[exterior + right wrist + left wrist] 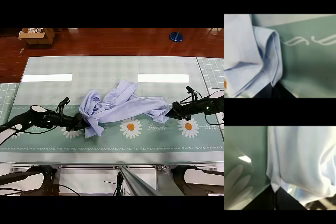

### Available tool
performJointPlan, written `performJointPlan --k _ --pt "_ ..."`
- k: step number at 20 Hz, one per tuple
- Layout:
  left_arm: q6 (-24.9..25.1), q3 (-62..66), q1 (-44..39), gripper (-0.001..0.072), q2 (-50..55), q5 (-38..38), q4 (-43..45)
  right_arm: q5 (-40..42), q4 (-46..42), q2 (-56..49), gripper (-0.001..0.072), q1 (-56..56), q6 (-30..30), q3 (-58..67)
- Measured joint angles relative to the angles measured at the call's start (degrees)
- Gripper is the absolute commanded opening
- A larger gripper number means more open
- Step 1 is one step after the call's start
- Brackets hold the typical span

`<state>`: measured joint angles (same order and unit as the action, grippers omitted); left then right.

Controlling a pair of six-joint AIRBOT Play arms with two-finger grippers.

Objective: Fold the shirts.

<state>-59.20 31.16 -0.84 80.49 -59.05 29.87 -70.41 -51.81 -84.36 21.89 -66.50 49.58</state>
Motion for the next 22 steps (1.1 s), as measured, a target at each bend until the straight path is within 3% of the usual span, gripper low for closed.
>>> performJointPlan --k 6,11,15,22 --pt "0.0 12.4 2.1 0.0017 -11.1 -4.2 -0.9 -7.7 7.6 14.3 0.0021 -0.1 3.3 11.6" --pt "0.0 33.4 8.0 0.0016 -26.6 -5.4 -1.3 -5.4 9.1 29.3 0.002 -0.1 1.4 25.8" --pt "-0.9 48.2 15.3 0.0016 -36.6 -2.8 2.5 -0.8 2.5 38.7 0.002 -0.1 -5.1 34.4" --pt "-9.6 57.7 22.1 0.0015 -48.9 -2.7 15.6 -1.1 -9.6 49.4 0.002 -0.1 -14.1 40.4"
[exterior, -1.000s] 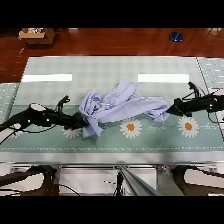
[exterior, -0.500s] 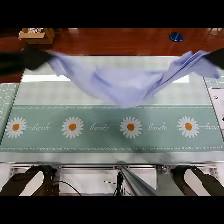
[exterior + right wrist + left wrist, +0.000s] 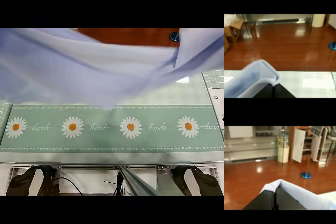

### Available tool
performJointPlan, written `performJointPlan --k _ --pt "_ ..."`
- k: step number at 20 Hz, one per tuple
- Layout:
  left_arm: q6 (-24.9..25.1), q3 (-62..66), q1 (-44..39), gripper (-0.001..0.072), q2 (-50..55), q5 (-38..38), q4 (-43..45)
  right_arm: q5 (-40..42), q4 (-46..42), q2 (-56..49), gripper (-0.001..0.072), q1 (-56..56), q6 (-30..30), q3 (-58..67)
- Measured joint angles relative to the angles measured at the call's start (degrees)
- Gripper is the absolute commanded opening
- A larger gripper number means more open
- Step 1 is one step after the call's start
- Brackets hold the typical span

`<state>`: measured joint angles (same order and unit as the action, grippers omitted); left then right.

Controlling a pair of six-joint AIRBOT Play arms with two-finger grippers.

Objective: Fold the shirts.

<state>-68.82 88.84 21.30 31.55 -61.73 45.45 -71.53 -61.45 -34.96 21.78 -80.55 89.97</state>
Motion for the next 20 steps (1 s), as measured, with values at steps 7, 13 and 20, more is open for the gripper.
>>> performJointPlan --k 7,13,20 --pt "-3.3 6.2 0.9 0.0015 -5.2 -0.3 4.1 -3.0 1.9 5.4 0.002 0.0 -6.0 0.7" --pt "-7.8 9.5 0.8 0.0015 -4.9 -14.6 17.2 -19.7 -1.7 6.0 0.002 0.0 -6.3 0.8" --pt "-8.9 -10.4 0.2 0.0014 -1.1 -23.1 22.1 -32.2 -7.1 1.6 0.002 -1.1 -3.6 -9.3"
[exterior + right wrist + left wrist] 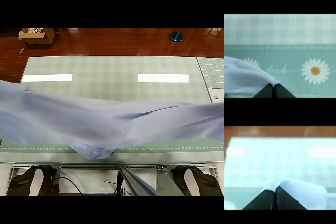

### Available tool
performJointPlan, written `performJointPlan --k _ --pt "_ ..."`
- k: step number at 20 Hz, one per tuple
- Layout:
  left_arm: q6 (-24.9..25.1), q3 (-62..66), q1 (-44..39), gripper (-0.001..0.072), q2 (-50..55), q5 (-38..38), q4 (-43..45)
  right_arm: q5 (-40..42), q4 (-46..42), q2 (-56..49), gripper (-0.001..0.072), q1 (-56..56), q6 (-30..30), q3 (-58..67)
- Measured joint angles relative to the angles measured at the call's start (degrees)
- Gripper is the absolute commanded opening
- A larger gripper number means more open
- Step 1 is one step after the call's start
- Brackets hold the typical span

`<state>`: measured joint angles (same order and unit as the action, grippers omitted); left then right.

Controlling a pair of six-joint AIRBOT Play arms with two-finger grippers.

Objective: Fold the shirts.

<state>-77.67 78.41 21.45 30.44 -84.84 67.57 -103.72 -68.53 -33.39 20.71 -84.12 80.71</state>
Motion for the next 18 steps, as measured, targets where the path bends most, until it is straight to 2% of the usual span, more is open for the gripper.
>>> performJointPlan --k 2,4,8,11,18 --pt "0.3 -7.4 -0.1 0.0014 2.1 2.6 -4.3 -0.1 0.5 -2.5 0.002 -0.1 0.9 -5.9" --pt "1.6 -12.7 -0.5 0.0015 4.9 7.8 -7.8 3.3 1.2 -6.4 0.0019 -0.2 1.6 -10.3" --pt "3.9 -17.1 -3.3 0.0015 12.4 21.1 -11.2 17.4 7.7 -17.1 0.002 -0.2 2.2 -13.9" --pt "4.9 -18.2 -7.0 0.0015 19.8 28.3 -12.2 26.9 13.6 -26.9 0.002 -0.5 2.5 -14.7" --pt "5.5 -18.8 -15.4 0.0018 39.3 35.9 -12.8 42.6 17.8 -47.3 0.0021 -6.1 7.2 -15.1"
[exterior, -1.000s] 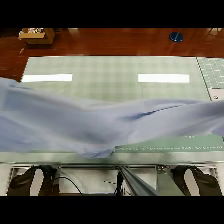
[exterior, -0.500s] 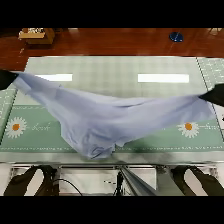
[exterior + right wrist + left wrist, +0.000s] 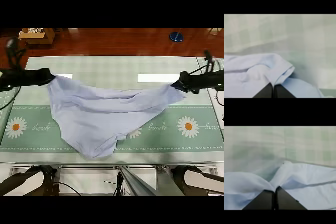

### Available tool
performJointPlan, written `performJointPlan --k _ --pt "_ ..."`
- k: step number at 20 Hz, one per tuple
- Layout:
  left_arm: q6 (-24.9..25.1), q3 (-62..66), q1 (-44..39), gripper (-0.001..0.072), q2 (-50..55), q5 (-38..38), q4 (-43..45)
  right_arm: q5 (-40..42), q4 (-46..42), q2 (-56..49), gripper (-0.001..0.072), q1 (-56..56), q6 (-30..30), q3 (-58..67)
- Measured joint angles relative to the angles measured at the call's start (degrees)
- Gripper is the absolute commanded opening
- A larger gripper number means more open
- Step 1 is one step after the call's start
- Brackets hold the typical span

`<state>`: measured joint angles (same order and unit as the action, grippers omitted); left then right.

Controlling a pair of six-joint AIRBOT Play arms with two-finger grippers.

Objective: Fold the shirts.

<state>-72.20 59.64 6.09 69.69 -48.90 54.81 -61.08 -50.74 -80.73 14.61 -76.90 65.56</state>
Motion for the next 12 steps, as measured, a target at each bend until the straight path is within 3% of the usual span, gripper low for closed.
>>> performJointPlan --k 1,2,3,4,5,9,12 --pt "0.0 0.0 -0.5 0.0052 2.1 0.0 0.0 2.5 0.2 -1.9 0.0022 -0.6 0.3 0.0" --pt "-0.1 0.0 -0.9 0.0194 3.9 0.1 0.0 4.5 0.3 -3.2 0.0067 -0.9 0.6 0.0" --pt "-0.3 0.0 -1.2 0.0424 5.4 -0.1 0.0 6.7 0.4 -4.2 0.0206 -1.0 0.8 0.0" --pt "-0.3 0.0 -1.2 0.0594 6.3 -0.5 0.0 8.3 0.2 -4.9 0.0361 -0.9 0.9 0.2" --pt "-0.3 0.2 -1.0 0.0621 7.0 -1.4 0.4 9.2 0.1 -5.4 0.0416 -0.4 1.3 0.6" --pt "-1.5 3.3 2.6 0.062 7.2 -11.0 1.4 6.7 -1.0 -4.8 0.0415 4.2 5.4 5.0" --pt "-3.3 3.4 6.2 0.0618 3.5 -20.8 1.7 2.5 -6.5 -2.3 0.0414 8.9 7.3 8.2"
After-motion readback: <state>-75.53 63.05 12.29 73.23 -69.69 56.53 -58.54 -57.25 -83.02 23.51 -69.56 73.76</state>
